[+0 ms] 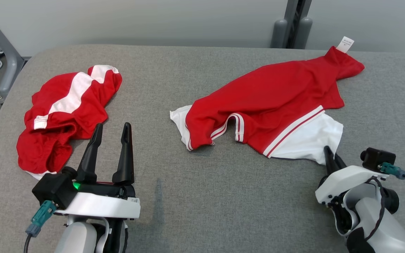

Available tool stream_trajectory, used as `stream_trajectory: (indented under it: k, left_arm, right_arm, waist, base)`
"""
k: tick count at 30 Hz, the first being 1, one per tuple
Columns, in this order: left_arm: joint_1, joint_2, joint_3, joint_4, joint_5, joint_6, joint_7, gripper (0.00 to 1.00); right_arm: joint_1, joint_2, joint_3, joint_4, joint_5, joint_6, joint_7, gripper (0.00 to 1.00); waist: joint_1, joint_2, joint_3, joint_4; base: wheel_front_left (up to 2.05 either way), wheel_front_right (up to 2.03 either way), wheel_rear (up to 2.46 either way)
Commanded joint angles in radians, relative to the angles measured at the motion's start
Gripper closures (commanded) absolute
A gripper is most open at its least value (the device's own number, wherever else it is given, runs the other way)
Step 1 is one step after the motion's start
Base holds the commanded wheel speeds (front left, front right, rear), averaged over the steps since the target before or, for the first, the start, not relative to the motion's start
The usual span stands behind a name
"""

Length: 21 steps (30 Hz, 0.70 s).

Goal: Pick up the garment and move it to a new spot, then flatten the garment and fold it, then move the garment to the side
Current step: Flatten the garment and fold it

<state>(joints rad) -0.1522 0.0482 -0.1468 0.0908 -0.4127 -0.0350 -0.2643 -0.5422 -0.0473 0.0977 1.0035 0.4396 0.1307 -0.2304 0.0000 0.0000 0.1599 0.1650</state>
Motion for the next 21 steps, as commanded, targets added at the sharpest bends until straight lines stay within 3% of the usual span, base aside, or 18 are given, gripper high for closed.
stream_trajectory:
  k: [1,6,17,21]
  left_arm:
    - [0.001,0.004,0.009,0.000,0.002,0.001,0.000,0.00]
    - [0.017,0.004,0.020,-0.004,0.000,0.004,0.000,0.00]
    - [0.090,0.004,0.041,-0.007,-0.009,0.011,0.000,0.00]
    - [0.102,0.005,0.041,-0.014,-0.013,0.014,0.000,0.00]
  right_arm:
    - [-0.012,-0.012,-0.009,-0.010,0.008,0.000,-0.019,1.00]
    - [-0.008,-0.036,-0.059,-0.088,0.027,0.000,-0.037,1.00]
    - [0.117,-0.084,-0.208,-0.517,0.052,0.000,-0.036,1.00]
    - [0.113,-0.096,-0.249,-0.654,0.044,0.000,0.011,1.00]
  waist:
    - [0.0000,0.0000,-0.010,-0.004]
    - [0.0000,0.0000,-0.040,-0.023]
    - [0.0000,0.0000,-0.163,-0.119]
    - [0.0000,0.0000,-0.181,-0.137]
  base:
    - [0.00,0.00,0.00]
    - [0.00,0.00,0.00]
    - [0.00,0.00,0.00]
    - [0.00,0.00,0.00]
